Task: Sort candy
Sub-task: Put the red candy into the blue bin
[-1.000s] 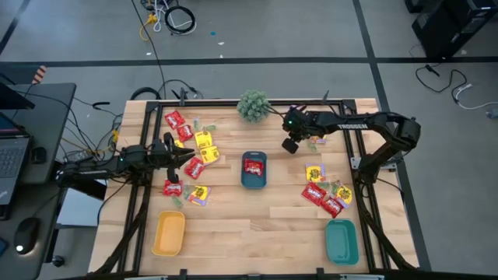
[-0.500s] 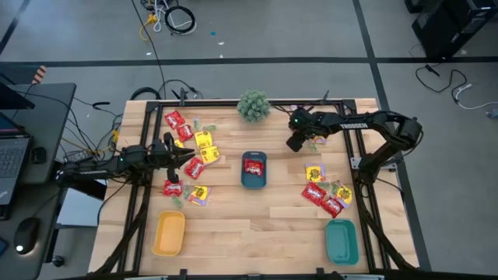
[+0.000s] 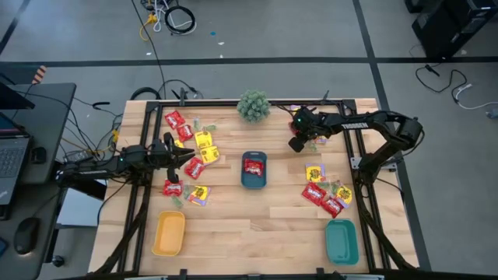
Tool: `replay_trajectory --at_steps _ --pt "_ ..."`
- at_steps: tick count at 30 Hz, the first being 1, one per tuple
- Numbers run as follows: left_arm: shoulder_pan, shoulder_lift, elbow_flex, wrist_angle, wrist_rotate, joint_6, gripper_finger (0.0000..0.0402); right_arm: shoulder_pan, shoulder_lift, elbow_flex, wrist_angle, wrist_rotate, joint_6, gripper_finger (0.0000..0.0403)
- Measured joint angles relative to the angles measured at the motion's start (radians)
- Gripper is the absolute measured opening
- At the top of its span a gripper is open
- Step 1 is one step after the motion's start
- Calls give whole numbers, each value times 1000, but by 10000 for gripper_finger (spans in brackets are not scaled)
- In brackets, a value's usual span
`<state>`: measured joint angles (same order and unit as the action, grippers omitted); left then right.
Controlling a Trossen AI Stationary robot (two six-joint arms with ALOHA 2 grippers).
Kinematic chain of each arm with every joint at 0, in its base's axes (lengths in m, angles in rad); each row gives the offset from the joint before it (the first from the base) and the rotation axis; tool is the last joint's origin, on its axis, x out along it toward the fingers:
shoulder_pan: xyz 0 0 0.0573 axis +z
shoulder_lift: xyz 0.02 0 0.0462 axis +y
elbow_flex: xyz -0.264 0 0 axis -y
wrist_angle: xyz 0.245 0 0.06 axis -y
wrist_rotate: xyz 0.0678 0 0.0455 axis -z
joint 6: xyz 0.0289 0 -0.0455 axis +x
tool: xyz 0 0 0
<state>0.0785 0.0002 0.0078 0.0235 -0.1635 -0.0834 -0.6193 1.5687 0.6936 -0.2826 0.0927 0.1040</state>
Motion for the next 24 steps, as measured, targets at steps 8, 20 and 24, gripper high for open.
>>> replay_trajectory --at_steps 8,20,24 --pt "0 0 0 0 0 -4 80 46 0 32 -27 -95 4 3" --pt "0 0 0 0 0 -7 80 238 0 131 -128 -125 55 0" --pt "0 0 0 0 0 -7 80 292 0 133 -132 -124 89 0"
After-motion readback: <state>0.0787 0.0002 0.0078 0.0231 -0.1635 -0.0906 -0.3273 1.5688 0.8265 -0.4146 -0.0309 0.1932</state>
